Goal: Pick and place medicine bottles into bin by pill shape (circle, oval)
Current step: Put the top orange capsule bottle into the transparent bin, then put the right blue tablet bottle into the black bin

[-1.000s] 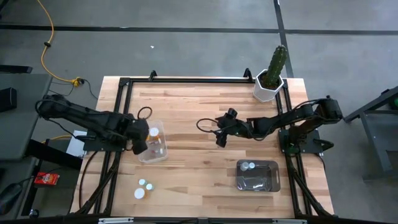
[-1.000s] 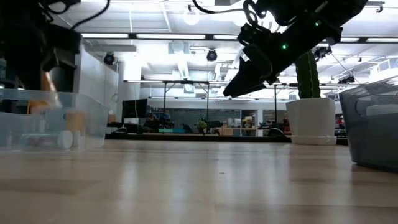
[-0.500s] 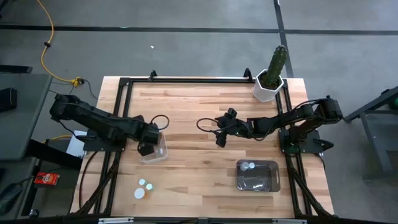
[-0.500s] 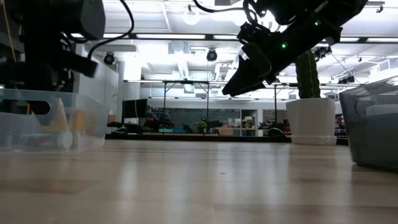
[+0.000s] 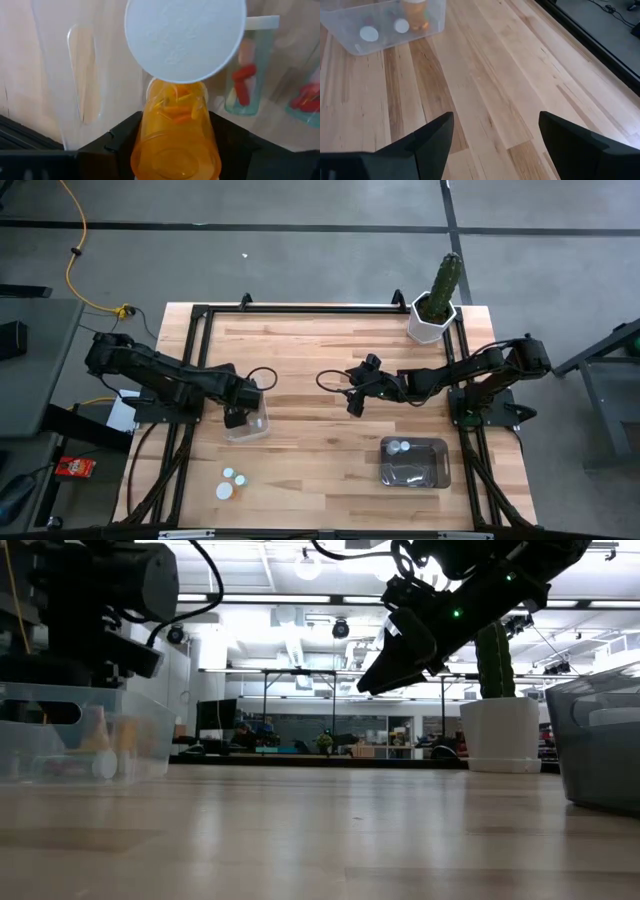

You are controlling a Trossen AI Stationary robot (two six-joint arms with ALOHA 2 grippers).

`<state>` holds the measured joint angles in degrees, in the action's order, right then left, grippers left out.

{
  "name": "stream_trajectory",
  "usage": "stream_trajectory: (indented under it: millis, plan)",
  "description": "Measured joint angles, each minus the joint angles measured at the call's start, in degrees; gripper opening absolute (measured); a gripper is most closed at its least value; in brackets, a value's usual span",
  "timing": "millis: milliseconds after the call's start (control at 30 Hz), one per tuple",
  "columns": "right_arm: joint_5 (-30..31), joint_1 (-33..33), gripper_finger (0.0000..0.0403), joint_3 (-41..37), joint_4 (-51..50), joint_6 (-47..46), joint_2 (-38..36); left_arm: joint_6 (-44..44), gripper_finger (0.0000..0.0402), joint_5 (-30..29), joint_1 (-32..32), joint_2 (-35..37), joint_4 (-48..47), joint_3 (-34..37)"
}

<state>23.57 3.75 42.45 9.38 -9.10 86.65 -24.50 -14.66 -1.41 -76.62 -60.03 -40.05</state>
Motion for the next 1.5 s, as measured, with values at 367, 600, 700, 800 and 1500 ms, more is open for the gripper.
stream_trajectory:
  millis: [367, 600, 700, 800, 1500]
  plan:
    - [-0.1, 0.0, 0.0287, 0.01, 0.01, -0.06, 0.0, 3.38, 0.0255, 0.94, 0.0, 0.0, -0.87, -2.27]
    - [-4.16, 0.0, 0.0287, 0.01, -0.04, 2.28, 0.0, 7.44, 0.0258, 4.48, -0.02, 0.07, -6.1, -9.6]
    - [-5.77, 0.0, 0.0287, 0.01, 0.03, 3.89, 0.0, 9.59, 0.0255, 2.37, -0.2, 2.05, -4.1, -12.1]
    - [-6.8, 0.01, 0.0287, 0.01, 0.36, 4.62, 0.0, 13.59, 0.0255, -0.59, -0.2, 5.86, 6.29, -12.18]
    - [-18.16, -2.52, 0.0287, -3.9, 32.01, 8.01, 0.02, 20.16, 0.0255, 3.98, 3.25, 20.57, 84.21, 17.77]
